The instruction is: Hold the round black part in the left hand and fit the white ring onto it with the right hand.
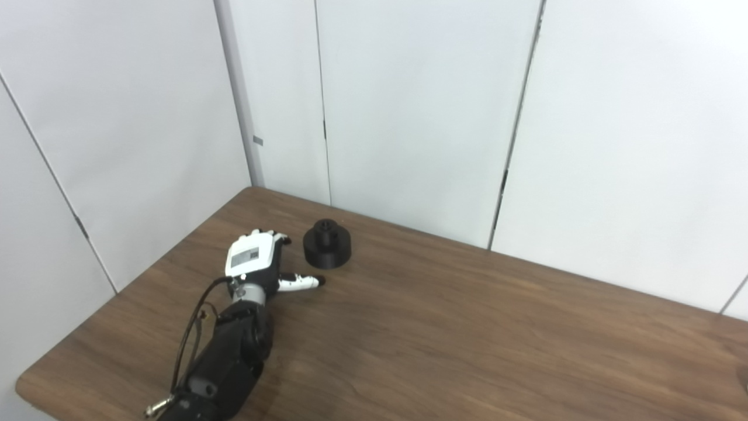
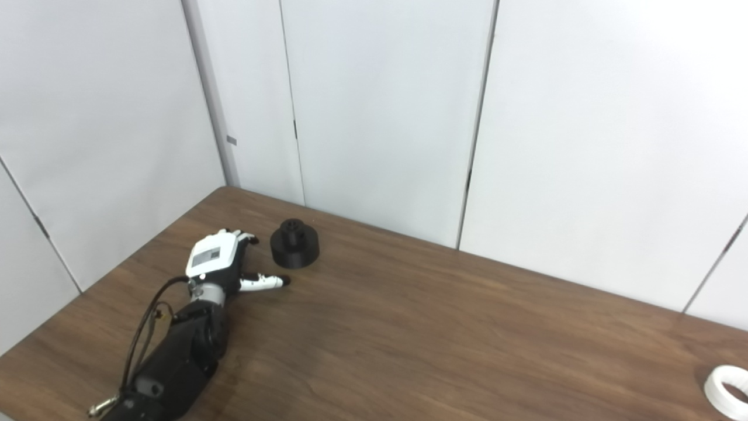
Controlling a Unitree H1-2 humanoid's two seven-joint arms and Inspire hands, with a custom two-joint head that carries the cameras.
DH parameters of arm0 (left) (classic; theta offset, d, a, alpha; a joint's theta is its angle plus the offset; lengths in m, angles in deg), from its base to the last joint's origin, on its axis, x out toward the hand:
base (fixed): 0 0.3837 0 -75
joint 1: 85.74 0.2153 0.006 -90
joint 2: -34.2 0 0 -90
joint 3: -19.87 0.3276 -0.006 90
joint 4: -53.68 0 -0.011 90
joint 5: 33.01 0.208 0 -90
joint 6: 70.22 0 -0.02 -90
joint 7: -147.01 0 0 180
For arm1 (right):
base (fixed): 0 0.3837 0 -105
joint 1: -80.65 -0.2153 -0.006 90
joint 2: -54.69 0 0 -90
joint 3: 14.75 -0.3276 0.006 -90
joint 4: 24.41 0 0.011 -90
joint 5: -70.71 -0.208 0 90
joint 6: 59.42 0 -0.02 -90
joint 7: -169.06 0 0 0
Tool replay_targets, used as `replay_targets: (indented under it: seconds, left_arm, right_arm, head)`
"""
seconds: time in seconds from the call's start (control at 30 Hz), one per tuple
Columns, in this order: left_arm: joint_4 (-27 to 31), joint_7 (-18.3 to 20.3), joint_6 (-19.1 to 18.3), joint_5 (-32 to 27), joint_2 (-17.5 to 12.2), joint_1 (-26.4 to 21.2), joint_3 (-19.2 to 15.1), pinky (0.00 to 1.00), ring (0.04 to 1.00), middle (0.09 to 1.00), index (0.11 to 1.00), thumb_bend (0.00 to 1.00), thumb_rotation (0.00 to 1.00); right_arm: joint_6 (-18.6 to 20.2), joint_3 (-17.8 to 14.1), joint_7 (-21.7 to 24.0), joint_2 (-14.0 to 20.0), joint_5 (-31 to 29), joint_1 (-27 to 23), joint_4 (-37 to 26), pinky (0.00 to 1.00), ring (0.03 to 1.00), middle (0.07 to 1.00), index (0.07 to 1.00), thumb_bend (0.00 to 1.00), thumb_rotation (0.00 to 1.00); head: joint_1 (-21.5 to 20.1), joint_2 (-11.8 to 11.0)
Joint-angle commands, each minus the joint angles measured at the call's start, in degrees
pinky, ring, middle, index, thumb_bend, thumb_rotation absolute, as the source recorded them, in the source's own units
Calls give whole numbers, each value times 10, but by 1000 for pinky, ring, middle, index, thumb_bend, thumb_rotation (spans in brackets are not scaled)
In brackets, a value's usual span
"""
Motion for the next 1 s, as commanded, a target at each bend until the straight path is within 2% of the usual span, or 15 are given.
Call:
replay_targets:
  seconds: [0.0,0.27,0.53,0.77,0.97]
  left_arm:
    - [-8,-23,7,0,-21,-39,2,1000,983,929,812,1000,607]
    - [-36,-31,0,-5,-25,-59,17,1000,974,925,805,1000,615]
    - [-48,-12,-2,-23,-29,-79,29,1000,993,944,830,1000,620]
    - [-56,7,-6,-82,-16,-103,9,1000,993,946,845,1000,638]
    - [-75,3,-8,-98,-15,-119,14,1000,975,939,846,1000,637]
  right_arm:
    - [-6,6,-6,32,-12,49,-25,893,907,883,838,595,976]
    - [-5,17,-16,41,-13,55,-32,883,899,876,842,619,988]
    - [-4,23,-25,44,-18,60,-38,839,877,860,838,646,966]
    - [4,29,-33,44,-24,64,-47,827,876,858,828,676,980]
    - [14,32,-37,45,-30,65,-54,810,872,856,826,712,999]
  head:
    - [0,1]
    - [-3,5]
    - [-4,9]
    - [-7,12]
    - [-7,14]
